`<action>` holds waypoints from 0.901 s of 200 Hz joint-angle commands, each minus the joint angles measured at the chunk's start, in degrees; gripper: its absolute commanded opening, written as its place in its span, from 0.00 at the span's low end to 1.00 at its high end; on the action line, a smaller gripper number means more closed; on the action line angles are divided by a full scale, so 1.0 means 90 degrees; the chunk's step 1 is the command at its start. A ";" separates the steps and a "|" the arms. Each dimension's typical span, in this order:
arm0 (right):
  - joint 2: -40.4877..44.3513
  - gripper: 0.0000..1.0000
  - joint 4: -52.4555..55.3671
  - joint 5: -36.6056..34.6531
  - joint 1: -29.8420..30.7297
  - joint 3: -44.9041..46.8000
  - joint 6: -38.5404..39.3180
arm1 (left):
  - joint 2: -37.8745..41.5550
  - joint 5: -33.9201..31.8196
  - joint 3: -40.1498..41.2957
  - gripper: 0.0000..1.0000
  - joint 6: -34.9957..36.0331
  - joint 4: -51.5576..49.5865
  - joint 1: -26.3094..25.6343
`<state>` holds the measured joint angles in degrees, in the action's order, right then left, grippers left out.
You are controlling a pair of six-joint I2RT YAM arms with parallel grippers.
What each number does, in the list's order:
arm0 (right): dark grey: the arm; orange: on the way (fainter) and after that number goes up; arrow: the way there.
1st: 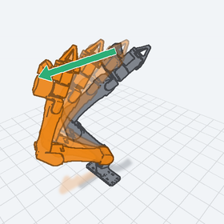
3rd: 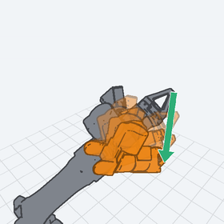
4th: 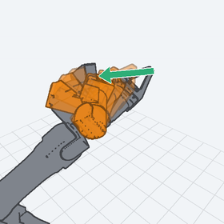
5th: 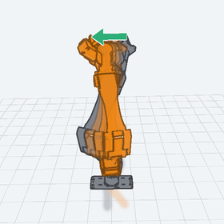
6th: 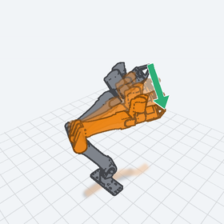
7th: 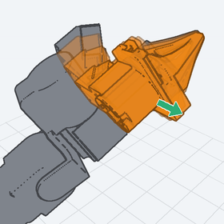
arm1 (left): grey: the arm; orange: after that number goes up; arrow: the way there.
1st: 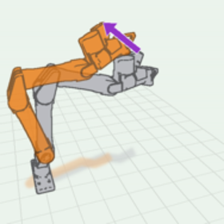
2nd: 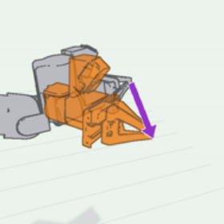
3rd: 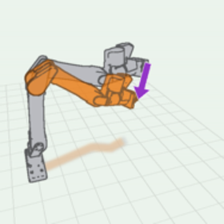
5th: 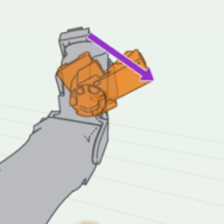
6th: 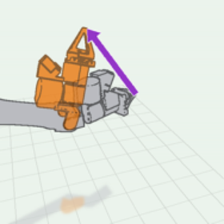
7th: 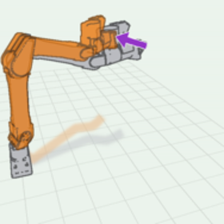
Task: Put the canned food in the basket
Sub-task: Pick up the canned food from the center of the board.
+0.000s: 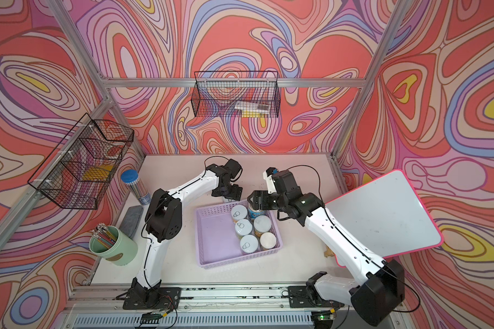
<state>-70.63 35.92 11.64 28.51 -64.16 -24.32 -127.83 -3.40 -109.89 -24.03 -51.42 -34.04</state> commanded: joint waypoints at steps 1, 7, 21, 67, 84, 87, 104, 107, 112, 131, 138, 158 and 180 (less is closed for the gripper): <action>0.0000 0.82 0.0054 0.0030 -0.0043 0.0092 -0.0073 | 0.0063 -0.0035 0.0136 0.92 0.0092 -0.0329 0.0020; 0.0020 0.82 0.0047 0.0032 -0.0043 0.0112 -0.0091 | 0.0040 -0.0037 0.0127 0.91 0.0099 -0.0332 0.0023; 0.0045 0.82 0.0049 0.0021 -0.0043 0.0137 -0.0082 | 0.0015 -0.0046 0.0115 0.88 0.0112 -0.0322 0.0032; -0.0048 0.82 0.0083 0.0016 -0.0042 0.0059 -0.0052 | 0.0035 -0.0062 0.0178 0.81 0.0126 -0.0248 0.0032; -0.0071 0.82 0.0063 0.0026 -0.0043 0.0059 -0.0051 | 0.0033 -0.0064 0.0169 0.78 0.0131 -0.0219 0.0030; -0.0072 0.82 0.0066 0.0029 -0.0043 0.0051 -0.0035 | 0.0033 -0.0063 0.0169 0.77 0.0131 -0.0216 0.0032; -0.0099 0.82 0.0091 0.0026 -0.0043 0.0037 -0.0033 | 0.0043 -0.0074 0.0166 0.75 0.0131 -0.0208 0.0026; -0.0101 0.82 0.0092 0.0025 -0.0038 0.0039 -0.0033 | 0.0043 -0.0079 0.0168 0.74 0.0146 -0.0214 0.0030; -0.0101 0.82 0.0098 0.0025 -0.0040 0.0037 -0.0030 | 0.0053 -0.0086 0.0169 0.73 0.0141 -0.0205 0.0032; -0.0092 0.82 0.0086 0.0036 -0.0043 0.0034 -0.0042 | 0.0070 -0.0111 0.0151 0.68 0.0161 -0.0186 0.0041; -0.0092 0.82 0.0091 0.0036 -0.0043 0.0029 -0.0028 | 0.0081 -0.0111 0.0149 0.65 0.0170 -0.0185 0.0042; -0.0128 0.82 0.0133 -0.0019 -0.0043 -0.0022 -0.0040 | 0.0148 -0.0130 0.0115 0.57 0.0190 -0.0166 0.0042; -0.0289 0.82 0.0332 -0.0055 -0.0043 -0.0243 -0.0081 | 0.0281 -0.0178 0.0040 0.49 0.0218 -0.0175 0.0042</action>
<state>-71.44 37.10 11.53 28.51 -63.88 -24.73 -127.72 -3.49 -109.58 -23.70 -51.11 -34.02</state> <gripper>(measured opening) 0.818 0.786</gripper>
